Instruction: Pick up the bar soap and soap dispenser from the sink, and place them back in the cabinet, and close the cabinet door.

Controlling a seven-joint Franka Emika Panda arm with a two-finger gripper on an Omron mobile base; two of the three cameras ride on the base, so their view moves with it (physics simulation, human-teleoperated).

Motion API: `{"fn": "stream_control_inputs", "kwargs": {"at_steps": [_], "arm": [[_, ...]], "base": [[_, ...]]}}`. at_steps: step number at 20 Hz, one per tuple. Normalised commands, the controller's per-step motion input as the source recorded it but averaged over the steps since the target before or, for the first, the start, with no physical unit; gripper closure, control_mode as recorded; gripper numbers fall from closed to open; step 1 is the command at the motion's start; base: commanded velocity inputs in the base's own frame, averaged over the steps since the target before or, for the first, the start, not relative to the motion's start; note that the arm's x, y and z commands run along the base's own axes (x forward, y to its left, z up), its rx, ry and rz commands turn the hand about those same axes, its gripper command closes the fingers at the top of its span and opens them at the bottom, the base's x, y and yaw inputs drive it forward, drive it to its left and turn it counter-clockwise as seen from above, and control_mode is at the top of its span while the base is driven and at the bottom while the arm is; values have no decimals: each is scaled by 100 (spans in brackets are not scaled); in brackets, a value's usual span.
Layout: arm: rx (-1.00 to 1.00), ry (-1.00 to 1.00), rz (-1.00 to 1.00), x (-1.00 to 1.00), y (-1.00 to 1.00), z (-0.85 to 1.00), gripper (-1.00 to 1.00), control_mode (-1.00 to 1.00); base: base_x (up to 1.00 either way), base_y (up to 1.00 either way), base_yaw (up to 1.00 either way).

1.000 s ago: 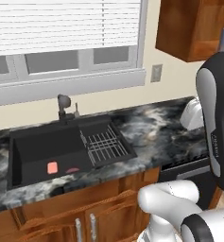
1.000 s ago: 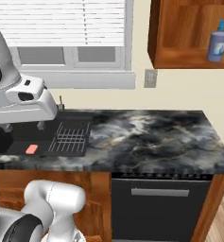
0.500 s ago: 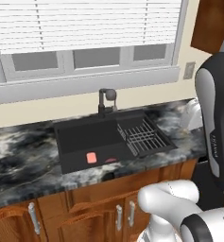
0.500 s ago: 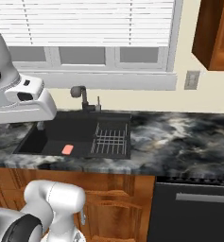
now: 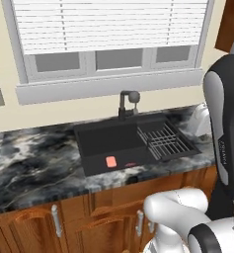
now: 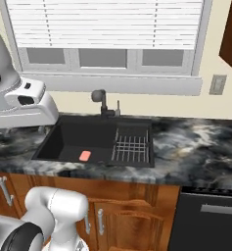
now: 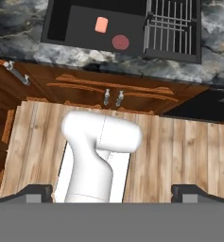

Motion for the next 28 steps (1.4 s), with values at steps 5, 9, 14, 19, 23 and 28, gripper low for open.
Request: {"fn": "stream_control_inputs", "kwargs": {"at_steps": [5, 9, 14, 19, 23, 28], "arm": [[0, 0, 0, 0, 0, 0, -100, 100], [0, 0, 0, 0, 0, 0, -100, 100], [0, 0, 0, 0, 0, 0, -100, 100], [0, 0, 0, 0, 0, 0, -100, 100], [0, 0, 0, 0, 0, 0, -100, 100], [0, 0, 0, 0, 0, 0, -100, 100]], "base": [[4, 25, 16], [6, 8, 18], [10, 10, 3], [16, 22, 0], [23, 39, 0], [23, 31, -2]]}}
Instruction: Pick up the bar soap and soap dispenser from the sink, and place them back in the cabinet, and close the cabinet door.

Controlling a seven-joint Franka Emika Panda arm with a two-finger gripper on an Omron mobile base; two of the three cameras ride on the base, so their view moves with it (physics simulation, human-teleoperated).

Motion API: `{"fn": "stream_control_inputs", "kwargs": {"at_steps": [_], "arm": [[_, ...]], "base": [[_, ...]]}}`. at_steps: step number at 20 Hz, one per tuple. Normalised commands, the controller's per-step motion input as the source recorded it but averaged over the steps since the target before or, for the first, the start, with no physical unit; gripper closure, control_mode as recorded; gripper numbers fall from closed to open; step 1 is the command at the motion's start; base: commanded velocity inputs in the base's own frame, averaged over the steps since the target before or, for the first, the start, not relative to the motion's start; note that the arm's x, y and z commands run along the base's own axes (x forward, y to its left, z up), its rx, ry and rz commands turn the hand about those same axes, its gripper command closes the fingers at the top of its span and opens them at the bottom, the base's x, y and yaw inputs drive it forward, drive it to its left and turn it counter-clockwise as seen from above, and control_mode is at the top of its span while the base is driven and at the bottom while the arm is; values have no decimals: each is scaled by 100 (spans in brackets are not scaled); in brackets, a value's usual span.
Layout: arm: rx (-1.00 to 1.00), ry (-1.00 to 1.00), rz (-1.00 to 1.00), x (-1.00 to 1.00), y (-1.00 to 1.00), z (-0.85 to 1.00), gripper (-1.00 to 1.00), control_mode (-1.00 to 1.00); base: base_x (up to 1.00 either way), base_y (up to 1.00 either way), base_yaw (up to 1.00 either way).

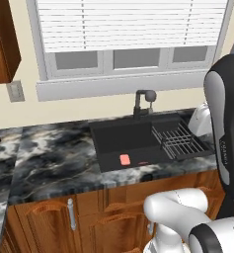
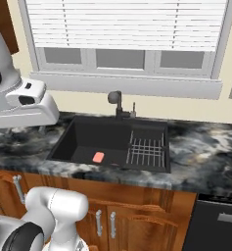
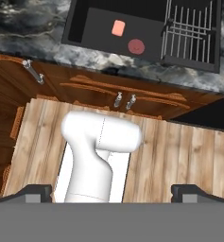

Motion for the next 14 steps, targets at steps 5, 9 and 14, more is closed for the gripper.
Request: {"fn": "stream_control_inputs", "kwargs": {"at_steps": [5, 9, 14], "arm": [[0, 0, 0, 0, 0, 0, -100, 100], [0, 0, 0, 0, 0, 0, -100, 100], [0, 0, 0, 0, 0, 0, -100, 100]], "base": [[24, 11, -2], [34, 0, -1], [48, 7, -2]]}}
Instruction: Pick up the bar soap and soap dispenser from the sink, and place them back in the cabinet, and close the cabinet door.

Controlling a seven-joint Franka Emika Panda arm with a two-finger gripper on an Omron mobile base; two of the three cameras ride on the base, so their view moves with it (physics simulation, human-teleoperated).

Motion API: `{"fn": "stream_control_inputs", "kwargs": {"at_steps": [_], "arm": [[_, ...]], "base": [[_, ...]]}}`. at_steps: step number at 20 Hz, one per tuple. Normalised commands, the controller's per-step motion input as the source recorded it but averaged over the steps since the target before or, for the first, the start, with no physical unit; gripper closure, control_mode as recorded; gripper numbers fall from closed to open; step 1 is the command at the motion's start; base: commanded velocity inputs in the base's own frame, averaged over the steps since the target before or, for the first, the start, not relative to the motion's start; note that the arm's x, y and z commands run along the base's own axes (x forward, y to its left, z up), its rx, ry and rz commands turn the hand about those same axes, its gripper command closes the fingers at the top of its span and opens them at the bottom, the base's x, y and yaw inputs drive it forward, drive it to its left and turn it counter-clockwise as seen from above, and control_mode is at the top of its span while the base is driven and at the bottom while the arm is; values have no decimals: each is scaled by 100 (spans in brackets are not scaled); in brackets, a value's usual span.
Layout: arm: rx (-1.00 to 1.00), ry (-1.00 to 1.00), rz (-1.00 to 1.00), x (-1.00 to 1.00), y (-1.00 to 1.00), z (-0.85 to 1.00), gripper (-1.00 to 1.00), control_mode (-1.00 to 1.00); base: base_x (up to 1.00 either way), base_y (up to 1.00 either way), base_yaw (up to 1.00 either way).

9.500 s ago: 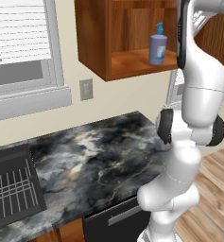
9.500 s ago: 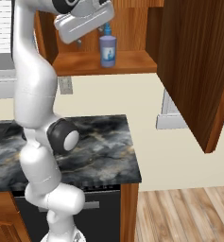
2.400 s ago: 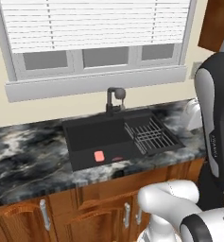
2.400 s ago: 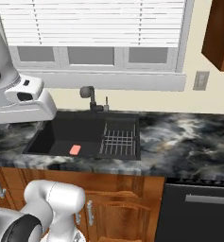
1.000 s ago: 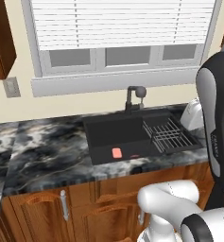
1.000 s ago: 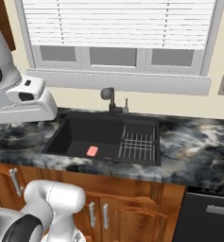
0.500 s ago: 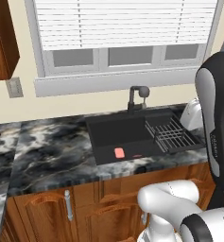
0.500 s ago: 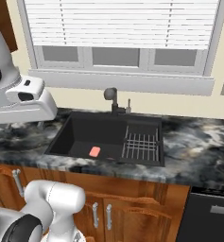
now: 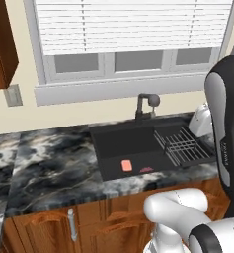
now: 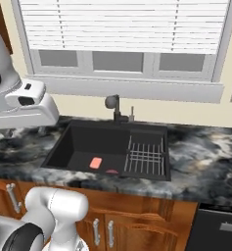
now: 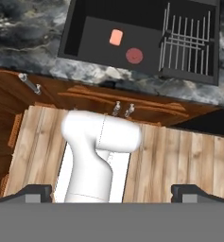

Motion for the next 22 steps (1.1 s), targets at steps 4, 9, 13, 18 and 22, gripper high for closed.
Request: {"fn": "stream_control_inputs", "kwargs": {"at_steps": [4, 9, 13, 18, 22], "arm": [[0, 0, 0, 0, 0, 0, -100, 100], [0, 0, 0, 0, 0, 0, -100, 100], [0, 0, 0, 0, 0, 0, -100, 100], [0, 0, -1, 20, 6, 0, -100, -100], [0, 0, -6, 25, 25, -7, -100, -100]], "base": [[54, 7, -1], [49, 2, 0], [30, 0, 0], [4, 0, 0], [0, 0, 0]]}}
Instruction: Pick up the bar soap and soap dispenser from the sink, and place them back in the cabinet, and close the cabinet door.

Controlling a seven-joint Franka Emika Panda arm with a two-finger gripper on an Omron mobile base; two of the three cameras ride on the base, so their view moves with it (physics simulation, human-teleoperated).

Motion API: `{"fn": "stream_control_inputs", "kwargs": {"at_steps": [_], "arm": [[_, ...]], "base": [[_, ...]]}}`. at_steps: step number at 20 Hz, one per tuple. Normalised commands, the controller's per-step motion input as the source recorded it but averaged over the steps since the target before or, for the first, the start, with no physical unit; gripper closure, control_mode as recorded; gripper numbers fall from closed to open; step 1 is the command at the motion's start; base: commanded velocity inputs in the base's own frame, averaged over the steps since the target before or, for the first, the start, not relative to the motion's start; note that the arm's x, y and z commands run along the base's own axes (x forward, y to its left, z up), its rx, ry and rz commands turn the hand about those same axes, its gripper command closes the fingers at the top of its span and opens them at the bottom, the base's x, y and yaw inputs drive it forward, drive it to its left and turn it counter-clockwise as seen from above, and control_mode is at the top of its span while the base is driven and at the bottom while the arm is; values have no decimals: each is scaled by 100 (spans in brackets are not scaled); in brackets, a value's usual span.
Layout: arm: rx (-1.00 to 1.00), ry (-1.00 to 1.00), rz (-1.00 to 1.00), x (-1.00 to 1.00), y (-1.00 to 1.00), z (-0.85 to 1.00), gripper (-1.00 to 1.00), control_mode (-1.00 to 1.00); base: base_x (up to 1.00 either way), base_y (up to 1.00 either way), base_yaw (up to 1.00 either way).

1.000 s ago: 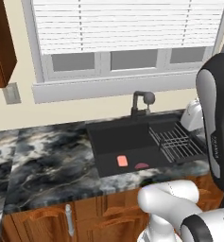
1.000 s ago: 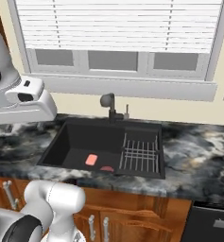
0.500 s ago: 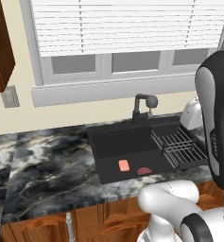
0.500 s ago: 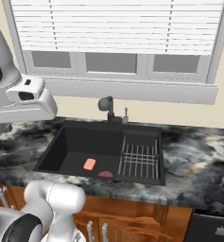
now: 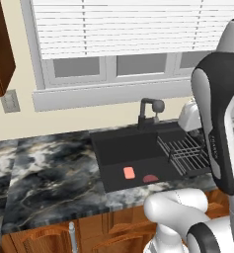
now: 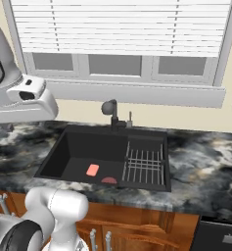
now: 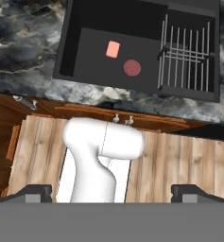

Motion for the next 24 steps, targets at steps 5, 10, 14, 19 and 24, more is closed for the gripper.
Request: {"fn": "stream_control_inputs", "kwargs": {"at_steps": [5, 10, 14, 19, 24], "arm": [[2, 0, -10, 16, 33, -24, -100, -100], [6, 0, -10, 13, 17, -26, -100, -100], [2, 0, -8, 19, 6, -29, -100, -100], [2, 0, -5, 26, 0, -26, -100, -100], [0, 0, -1, 31, 0, -20, -100, -100]], "base": [[0, 0, 0], [0, 0, 0], [0, 0, 0], [0, 0, 0], [0, 0, 0]]}}
